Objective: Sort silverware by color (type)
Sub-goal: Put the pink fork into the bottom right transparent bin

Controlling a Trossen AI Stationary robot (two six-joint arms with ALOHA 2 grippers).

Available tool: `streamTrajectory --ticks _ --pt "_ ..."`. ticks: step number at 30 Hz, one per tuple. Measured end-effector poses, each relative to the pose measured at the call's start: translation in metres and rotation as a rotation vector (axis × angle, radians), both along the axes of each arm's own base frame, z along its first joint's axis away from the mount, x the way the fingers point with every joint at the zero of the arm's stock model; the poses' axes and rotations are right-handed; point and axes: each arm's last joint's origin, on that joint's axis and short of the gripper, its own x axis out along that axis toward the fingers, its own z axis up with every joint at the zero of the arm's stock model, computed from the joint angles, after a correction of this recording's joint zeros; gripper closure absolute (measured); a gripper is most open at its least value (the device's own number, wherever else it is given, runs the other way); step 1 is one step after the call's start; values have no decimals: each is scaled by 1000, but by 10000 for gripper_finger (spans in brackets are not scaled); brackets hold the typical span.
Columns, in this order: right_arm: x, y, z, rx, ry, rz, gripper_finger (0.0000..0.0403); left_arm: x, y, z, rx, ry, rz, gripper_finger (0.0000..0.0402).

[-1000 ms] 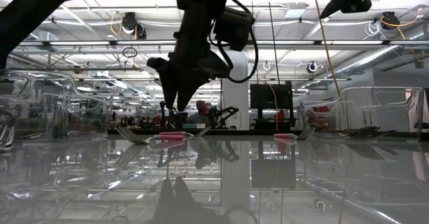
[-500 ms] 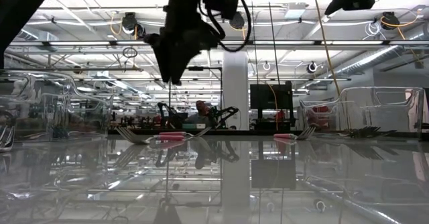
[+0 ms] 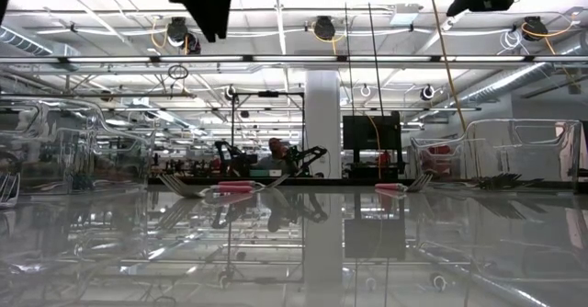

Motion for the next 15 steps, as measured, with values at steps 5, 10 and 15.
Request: streamTrajectory --ticks 5,10,15 --pt "0 0 0 13 1 -18 161 -24 -2 -26 -17 -105 52 249" --pt "1 0 1 10 -9 -22 161 -24 -13 -50 -86 -289 61 249" --pt "3 -2 2 -32 -36 -47 161 -2 -17 -81 -122 -357 129 249"
